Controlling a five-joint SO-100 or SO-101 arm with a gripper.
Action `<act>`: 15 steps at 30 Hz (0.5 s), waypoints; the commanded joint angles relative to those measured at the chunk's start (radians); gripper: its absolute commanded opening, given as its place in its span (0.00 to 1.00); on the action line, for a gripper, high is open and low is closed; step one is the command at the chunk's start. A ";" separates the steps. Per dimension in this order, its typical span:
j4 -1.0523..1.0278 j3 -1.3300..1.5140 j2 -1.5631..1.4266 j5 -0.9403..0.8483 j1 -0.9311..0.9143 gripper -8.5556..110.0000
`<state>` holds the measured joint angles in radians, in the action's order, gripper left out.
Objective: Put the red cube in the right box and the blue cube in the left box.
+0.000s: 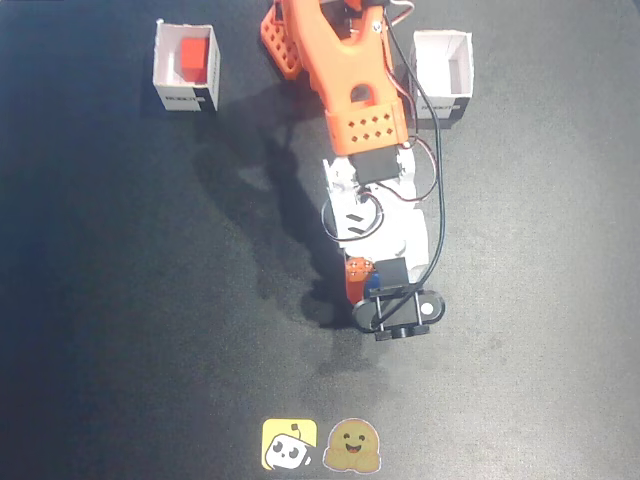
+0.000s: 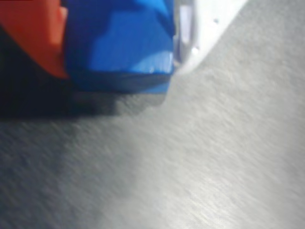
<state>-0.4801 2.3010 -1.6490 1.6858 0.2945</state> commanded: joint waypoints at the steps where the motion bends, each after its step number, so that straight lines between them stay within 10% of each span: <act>1: -0.071 -0.015 -0.097 -0.002 -0.021 0.17; 15: -0.391 -0.066 -0.370 -0.052 -0.110 0.17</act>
<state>-0.8376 2.2734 -1.9359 1.6337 0.1994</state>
